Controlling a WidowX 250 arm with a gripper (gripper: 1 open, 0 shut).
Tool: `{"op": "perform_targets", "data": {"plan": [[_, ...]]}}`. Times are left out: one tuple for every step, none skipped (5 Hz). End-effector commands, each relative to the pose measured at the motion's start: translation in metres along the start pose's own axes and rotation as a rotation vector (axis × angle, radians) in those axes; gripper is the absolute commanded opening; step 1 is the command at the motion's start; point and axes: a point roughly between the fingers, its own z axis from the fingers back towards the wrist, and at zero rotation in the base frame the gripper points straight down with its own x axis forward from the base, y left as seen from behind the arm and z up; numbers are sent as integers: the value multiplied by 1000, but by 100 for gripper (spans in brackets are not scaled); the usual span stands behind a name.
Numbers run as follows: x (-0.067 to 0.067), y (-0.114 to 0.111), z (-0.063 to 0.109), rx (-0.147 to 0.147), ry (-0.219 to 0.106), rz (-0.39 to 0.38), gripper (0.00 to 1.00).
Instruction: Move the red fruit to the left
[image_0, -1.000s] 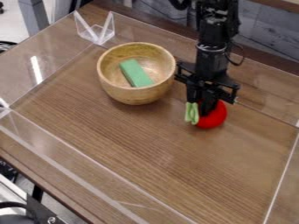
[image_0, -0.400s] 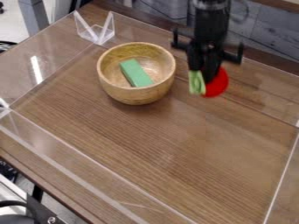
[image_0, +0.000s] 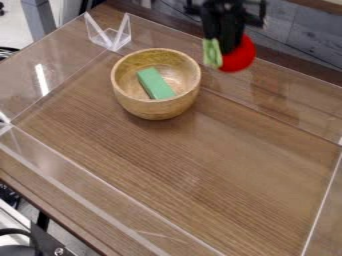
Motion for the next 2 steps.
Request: {"op": "perform_targets", "data": {"plan": [[4,21,42,18,-111,27,0],[0,56,46,38,-115,95,0]]}}
